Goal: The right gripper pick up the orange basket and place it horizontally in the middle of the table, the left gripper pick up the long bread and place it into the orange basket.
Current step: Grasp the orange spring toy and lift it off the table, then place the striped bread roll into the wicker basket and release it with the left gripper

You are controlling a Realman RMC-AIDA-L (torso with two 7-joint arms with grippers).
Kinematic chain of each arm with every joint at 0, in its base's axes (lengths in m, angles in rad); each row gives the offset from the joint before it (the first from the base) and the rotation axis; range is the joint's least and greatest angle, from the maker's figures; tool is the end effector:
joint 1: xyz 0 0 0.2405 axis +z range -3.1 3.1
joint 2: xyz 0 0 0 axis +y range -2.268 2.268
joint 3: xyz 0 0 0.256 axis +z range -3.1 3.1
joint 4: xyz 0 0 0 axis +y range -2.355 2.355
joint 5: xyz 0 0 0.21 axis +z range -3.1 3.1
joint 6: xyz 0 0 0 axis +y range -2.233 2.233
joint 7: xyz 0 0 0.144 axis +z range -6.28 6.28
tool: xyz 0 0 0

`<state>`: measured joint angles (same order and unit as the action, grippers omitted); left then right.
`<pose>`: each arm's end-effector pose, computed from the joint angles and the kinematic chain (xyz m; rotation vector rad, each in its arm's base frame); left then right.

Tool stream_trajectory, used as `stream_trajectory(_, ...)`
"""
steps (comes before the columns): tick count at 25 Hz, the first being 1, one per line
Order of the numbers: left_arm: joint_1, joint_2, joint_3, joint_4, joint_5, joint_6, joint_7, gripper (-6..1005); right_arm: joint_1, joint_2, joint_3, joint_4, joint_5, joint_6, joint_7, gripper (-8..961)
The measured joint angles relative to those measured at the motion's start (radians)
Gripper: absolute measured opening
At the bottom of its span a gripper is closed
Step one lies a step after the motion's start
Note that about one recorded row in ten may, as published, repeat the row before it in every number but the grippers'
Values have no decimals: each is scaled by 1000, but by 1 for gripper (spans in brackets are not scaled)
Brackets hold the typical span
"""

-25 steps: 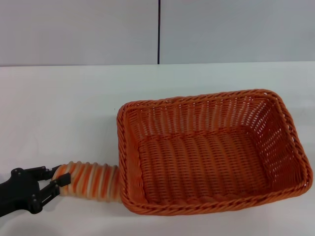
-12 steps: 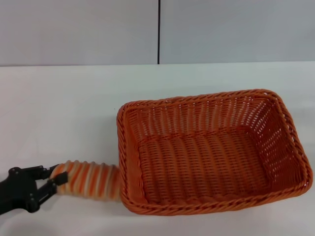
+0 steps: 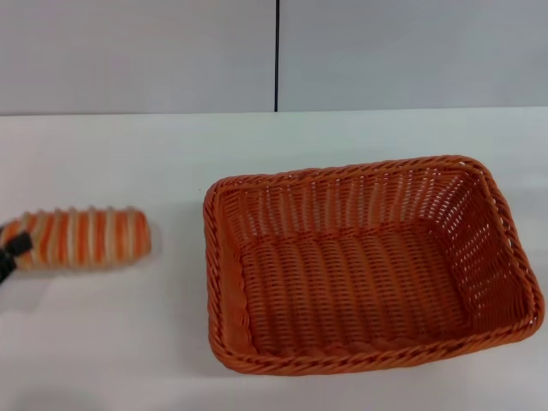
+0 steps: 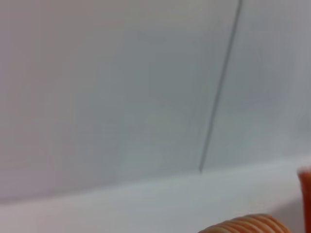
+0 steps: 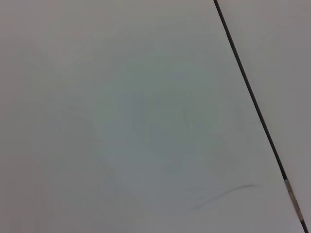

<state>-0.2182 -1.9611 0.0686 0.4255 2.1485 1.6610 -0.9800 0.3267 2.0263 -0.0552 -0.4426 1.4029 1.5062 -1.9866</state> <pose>-0.3969 0.2115 0.0641 -2.1850 -0.7620 -0.7194 0.3751 0.2807 0.0939 -1.7338 0.8029 1.0124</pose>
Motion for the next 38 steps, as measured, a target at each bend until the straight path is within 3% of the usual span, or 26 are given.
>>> stream_trajectory(7,-50,-26,-117,11,-65,85,0,211,1,1,2,2,1,6,0,429)
stream_trajectory(13,-105,-61,-95,5,-129,217,-10,204,3,9,2,3,4,7,0,429)
stream_trajectory(15,-151,-91,4,-3,-126,255,-17,202,3,10,1,2,8,8,0,429)
stream_trajectory(17,-163,-95,38,-16,-127,256,-17,201,3,12,1,2,12,9,0,429)
stream_trajectory(18,-177,-98,78,-40,-127,256,-14,200,3,13,2,2,12,9,0,429)
stream_trajectory(19,-226,-100,180,-119,-125,243,-2,199,3,13,1,2,13,9,0,430)
stream_trajectory(22,-255,-102,237,-152,-123,224,4,197,5,13,2,6,13,9,0,430)
stream_trajectory(24,-312,-108,357,-210,-123,139,18,195,10,13,1,18,13,9,0,430)
stream_trajectory(27,-333,-109,391,-238,-123,94,18,193,11,13,1,20,13,9,-1,430)
stream_trajectory(38,-309,-104,376,-237,-147,91,20,290,10,12,1,23,13,8,-3,430)
